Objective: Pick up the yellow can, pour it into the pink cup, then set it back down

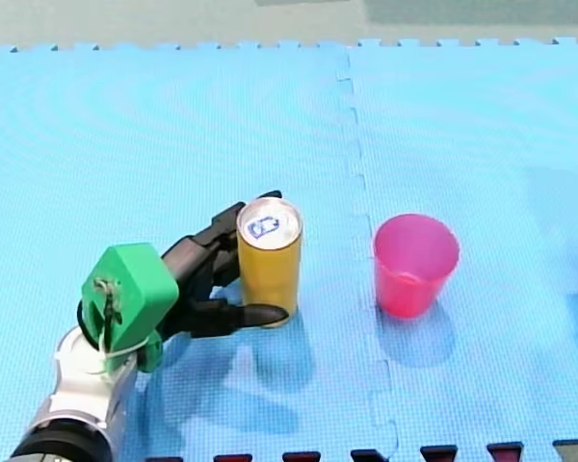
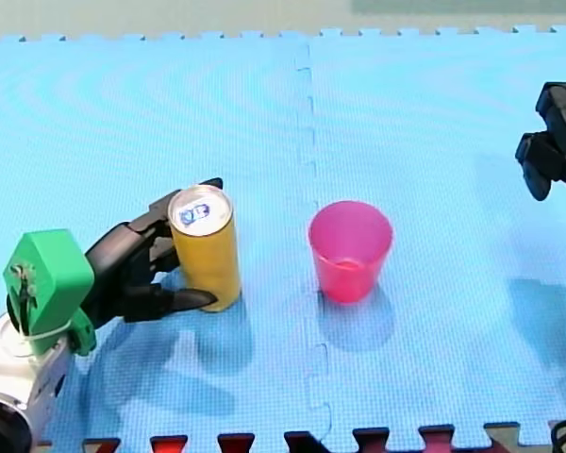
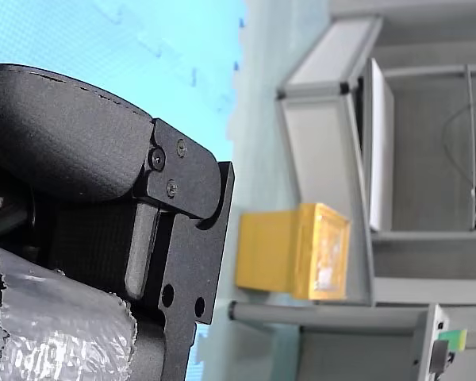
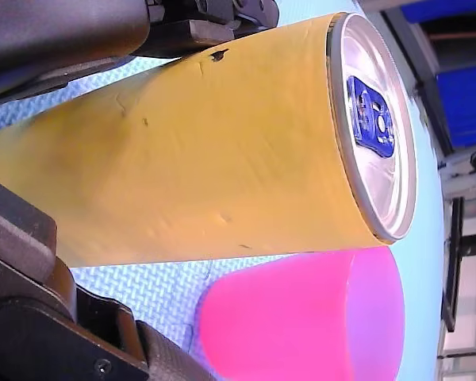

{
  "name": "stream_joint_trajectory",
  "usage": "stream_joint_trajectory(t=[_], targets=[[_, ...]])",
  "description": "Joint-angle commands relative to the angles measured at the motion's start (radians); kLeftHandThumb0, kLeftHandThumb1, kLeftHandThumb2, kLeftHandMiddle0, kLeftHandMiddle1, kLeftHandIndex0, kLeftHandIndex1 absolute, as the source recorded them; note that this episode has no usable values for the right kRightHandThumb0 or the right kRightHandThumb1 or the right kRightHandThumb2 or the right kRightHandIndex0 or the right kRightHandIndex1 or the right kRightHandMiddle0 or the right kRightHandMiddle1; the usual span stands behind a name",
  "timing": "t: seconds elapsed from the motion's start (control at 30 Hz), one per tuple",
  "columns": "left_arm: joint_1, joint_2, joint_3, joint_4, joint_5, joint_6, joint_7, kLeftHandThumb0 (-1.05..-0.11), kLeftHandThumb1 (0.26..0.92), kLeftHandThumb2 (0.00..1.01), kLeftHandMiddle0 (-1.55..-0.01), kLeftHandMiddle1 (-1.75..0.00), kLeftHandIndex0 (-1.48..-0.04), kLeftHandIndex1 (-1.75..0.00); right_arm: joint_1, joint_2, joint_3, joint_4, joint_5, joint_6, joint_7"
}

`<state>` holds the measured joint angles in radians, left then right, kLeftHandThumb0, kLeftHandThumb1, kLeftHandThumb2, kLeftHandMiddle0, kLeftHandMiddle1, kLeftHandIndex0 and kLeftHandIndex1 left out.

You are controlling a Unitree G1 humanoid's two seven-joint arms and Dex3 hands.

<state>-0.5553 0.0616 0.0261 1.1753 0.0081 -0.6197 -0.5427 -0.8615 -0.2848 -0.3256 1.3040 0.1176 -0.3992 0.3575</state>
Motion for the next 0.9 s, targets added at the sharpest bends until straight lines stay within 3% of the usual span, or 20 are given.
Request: stream_joint_trajectory(t=[0.0, 0.87], targets=[[-0.009, 0.003, -0.002, -0.006, -0.002, 0.006, -0.002, -0.907, 0.673, 0.0, -0.16, -0.01, -0.16, 0.0, 0.003, -0.003, 0.003, -0.003, -0.001, -0.005, -0.004], [-0.038, 0.008, -0.014, -0.014, 0.009, 0.03, 0.022, -0.91, 0.694, 0.0, -0.16, 0.0, -0.15, 0.0, 0.007, -0.017, -0.001, -0.001, -0.001, -0.009, 0.003]])
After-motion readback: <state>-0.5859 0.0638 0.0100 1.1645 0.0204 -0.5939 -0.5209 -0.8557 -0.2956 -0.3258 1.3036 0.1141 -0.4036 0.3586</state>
